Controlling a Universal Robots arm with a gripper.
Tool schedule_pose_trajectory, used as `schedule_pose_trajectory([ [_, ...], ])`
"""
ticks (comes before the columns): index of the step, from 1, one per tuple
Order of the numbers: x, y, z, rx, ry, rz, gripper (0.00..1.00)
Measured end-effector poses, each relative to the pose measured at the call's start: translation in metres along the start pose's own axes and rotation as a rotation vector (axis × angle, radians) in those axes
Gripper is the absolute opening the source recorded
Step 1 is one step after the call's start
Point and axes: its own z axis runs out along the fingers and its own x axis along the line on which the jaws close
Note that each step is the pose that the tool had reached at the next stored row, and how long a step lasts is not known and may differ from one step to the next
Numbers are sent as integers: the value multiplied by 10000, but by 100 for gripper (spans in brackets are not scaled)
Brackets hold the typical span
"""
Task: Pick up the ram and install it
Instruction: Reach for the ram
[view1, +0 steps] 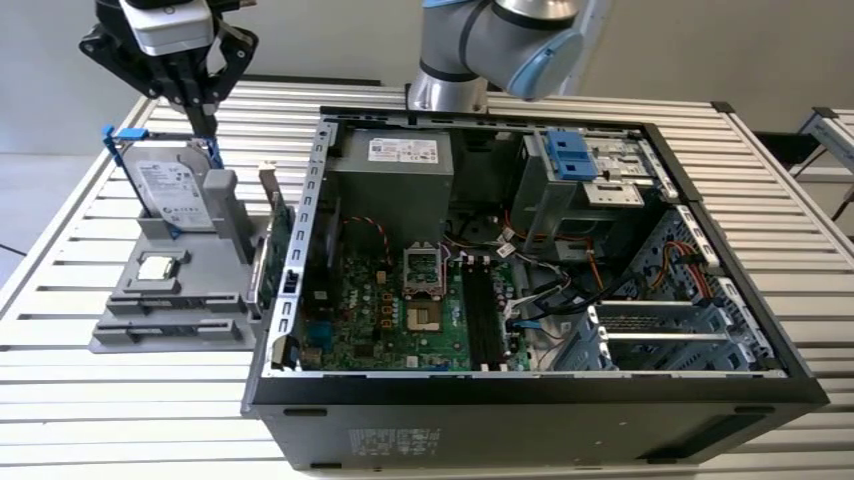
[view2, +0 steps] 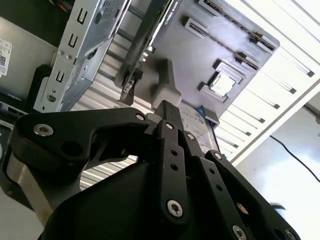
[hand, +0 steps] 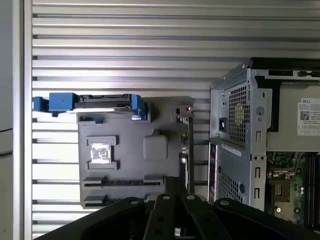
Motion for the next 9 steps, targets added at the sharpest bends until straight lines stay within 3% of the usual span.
schedule_pose_trajectory([
  [9,156,0,4,-4,17,-339,0],
])
